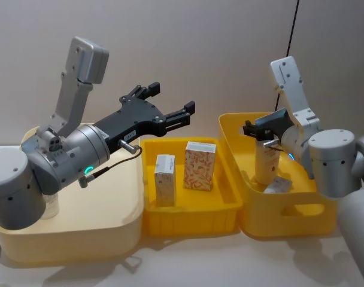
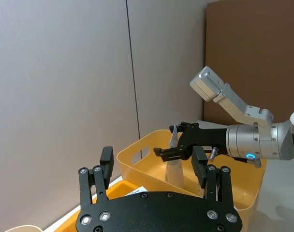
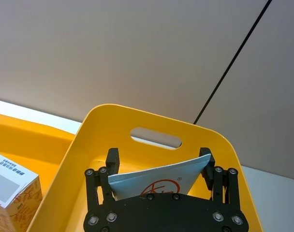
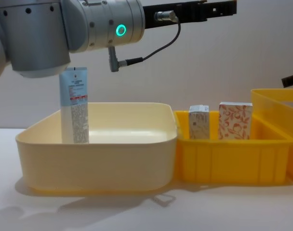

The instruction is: Bimanual collaborative sorting of washing and personal care products

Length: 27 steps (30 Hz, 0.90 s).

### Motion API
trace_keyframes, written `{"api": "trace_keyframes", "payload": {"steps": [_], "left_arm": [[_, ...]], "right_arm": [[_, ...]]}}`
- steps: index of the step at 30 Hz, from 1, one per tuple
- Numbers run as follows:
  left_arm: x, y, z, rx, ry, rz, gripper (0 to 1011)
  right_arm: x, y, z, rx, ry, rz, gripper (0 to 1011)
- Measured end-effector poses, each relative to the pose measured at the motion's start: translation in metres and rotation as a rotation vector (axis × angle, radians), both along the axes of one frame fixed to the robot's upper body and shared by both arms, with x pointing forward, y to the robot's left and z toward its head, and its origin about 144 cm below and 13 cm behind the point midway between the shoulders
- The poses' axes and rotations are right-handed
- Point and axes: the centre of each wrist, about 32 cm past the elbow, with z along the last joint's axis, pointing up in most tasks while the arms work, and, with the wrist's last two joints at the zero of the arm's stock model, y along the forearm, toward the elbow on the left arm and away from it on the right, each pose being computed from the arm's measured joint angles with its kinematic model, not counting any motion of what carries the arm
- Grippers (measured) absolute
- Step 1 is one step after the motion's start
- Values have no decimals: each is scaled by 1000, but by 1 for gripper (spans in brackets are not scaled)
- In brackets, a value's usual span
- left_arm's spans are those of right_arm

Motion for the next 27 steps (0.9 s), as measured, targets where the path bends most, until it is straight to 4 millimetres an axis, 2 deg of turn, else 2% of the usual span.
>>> {"api": "trace_keyframes", "payload": {"steps": [10,13,20,27], "left_arm": [[0,0,0,0,0,0,1003],[0,0,0,0,0,0,1003],[0,0,0,0,0,0,1003],[0,0,0,0,0,0,1003]], "right_arm": [[0,-2,2,-10,7,1,1000],[0,-5,11,-28,18,12,1000],[-4,-17,42,-73,35,39,1000],[-14,-36,87,-84,24,70,1000]]}}
